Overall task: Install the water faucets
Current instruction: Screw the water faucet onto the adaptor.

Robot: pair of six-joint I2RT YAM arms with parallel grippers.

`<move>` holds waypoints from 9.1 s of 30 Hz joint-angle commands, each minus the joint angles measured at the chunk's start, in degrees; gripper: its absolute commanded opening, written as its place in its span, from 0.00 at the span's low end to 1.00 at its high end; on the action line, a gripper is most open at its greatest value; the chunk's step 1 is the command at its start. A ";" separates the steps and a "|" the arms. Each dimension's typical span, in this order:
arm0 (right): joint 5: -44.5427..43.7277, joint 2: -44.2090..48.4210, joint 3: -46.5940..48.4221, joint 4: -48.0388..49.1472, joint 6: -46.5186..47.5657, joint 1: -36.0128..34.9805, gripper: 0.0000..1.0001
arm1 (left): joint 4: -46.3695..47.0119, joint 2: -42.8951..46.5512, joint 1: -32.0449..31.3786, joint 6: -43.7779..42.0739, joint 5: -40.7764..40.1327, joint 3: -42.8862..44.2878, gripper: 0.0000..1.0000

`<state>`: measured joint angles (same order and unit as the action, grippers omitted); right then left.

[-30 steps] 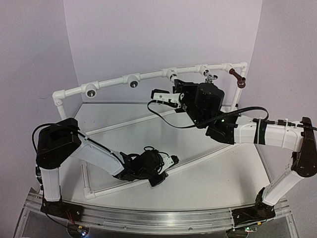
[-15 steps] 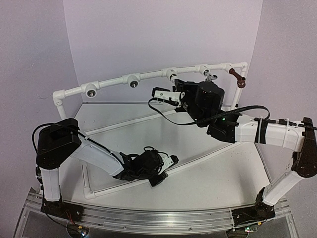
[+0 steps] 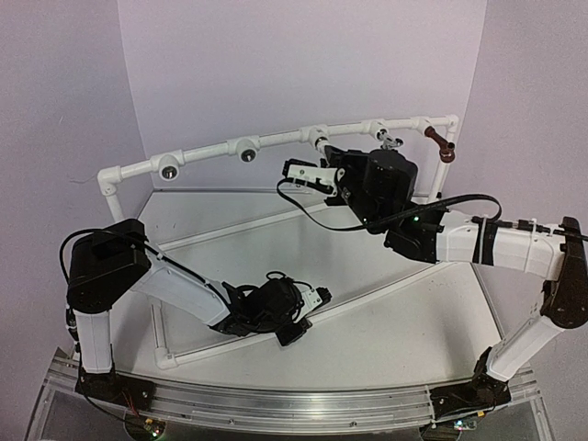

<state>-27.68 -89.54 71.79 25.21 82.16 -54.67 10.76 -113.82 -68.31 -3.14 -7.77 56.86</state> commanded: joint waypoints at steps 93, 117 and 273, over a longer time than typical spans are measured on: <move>4.55 0.58 6.25 -3.24 -38.82 3.67 0.00 | -15.97 -9.31 -3.70 12.19 -0.84 -4.10 0.00; 7.50 1.34 7.25 -4.29 -51.56 5.11 0.00 | -15.77 -9.22 -3.73 12.26 -0.87 -4.32 0.00; 9.02 -4.37 0.95 10.04 -139.29 8.59 0.00 | -16.33 -10.28 -3.74 12.18 -0.64 -3.17 0.00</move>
<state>-13.67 -90.71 69.56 33.44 -51.10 -47.96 11.49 -115.59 -70.24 -1.48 -11.60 57.74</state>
